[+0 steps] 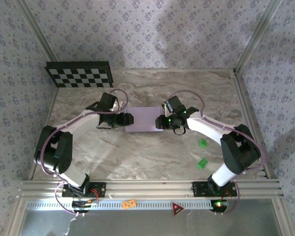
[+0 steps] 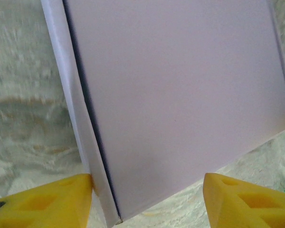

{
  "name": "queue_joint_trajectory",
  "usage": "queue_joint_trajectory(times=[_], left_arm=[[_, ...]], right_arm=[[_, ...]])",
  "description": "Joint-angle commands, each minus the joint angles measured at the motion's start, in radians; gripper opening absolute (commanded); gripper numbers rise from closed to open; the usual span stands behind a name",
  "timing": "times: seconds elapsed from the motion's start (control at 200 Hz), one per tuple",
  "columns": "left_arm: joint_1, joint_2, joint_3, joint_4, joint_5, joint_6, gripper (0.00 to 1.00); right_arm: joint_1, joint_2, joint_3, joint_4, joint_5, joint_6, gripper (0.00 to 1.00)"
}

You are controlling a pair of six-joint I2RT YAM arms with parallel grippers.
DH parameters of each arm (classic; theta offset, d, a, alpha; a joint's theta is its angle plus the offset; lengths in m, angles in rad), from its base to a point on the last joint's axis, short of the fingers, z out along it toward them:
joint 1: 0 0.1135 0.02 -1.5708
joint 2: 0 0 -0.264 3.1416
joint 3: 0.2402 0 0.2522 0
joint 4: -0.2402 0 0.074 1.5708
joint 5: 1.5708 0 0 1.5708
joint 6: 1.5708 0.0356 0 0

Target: Fold the paper box

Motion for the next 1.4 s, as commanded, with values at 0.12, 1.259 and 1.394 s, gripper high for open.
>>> queue_joint_trajectory(times=[0.12, 1.259, 1.394], left_arm=[[-0.006, -0.042, -0.063, 0.084, 0.001, -0.033, 0.63], [0.139, 0.139, 0.175, -0.011, 0.061, 0.049, 0.62], [0.212, 0.114, 0.180, -0.046, 0.038, 0.086, 0.62]], right_arm=[[0.002, -0.011, -0.044, 0.050, -0.021, 0.054, 0.47], [-0.062, 0.302, 0.293, 0.052, -0.257, 0.030, 0.46], [0.006, 0.344, 0.359, 0.128, -0.221, 0.091, 0.46]])
